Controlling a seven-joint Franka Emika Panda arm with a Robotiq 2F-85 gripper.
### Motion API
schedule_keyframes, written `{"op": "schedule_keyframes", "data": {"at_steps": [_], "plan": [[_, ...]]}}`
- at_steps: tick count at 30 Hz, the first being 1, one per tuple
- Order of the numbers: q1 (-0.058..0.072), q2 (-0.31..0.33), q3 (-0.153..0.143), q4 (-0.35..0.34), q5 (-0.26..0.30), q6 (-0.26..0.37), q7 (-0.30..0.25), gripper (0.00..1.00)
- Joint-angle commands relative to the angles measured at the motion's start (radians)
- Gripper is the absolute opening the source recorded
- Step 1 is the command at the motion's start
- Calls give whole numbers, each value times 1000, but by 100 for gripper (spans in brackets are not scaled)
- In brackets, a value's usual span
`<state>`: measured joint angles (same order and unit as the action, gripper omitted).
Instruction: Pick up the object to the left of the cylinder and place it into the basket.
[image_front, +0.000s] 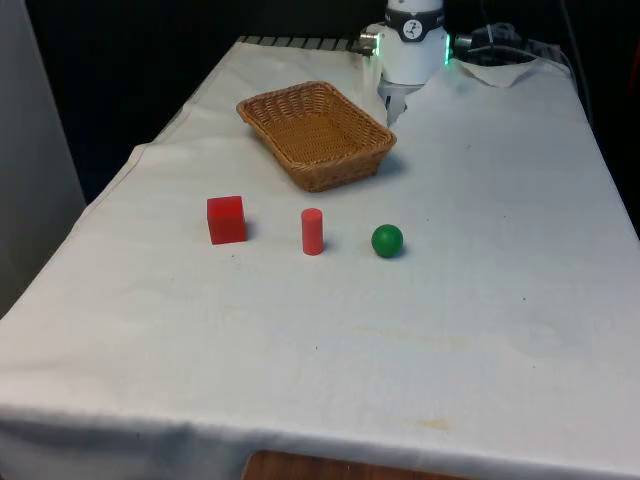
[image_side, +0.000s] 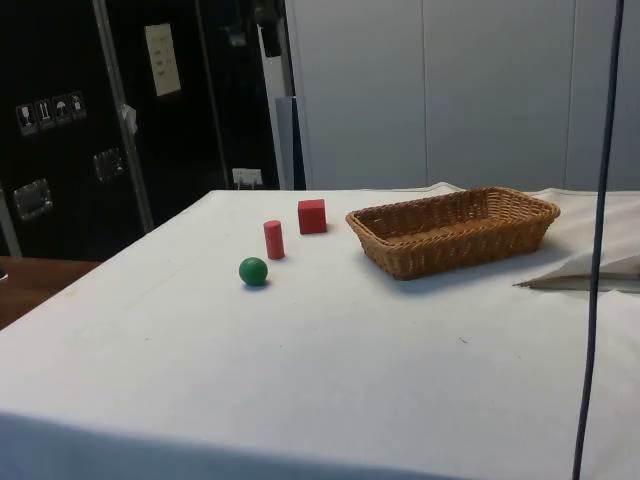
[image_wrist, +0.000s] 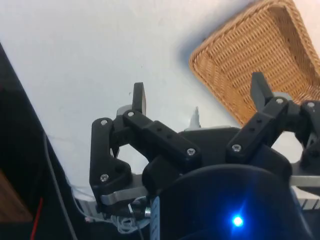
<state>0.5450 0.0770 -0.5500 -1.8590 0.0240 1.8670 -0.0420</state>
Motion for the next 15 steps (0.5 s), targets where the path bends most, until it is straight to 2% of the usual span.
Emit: {"op": "schedule_keyframes", "data": {"at_steps": [1, 9, 10, 15], "plan": [[0, 3, 3, 1, 0, 6, 3, 100], [5, 48, 21, 0, -2, 86, 27, 100], [2, 46, 20, 2, 0, 76, 19, 100], [6, 70, 29, -14, -4, 136, 35, 100]]}}
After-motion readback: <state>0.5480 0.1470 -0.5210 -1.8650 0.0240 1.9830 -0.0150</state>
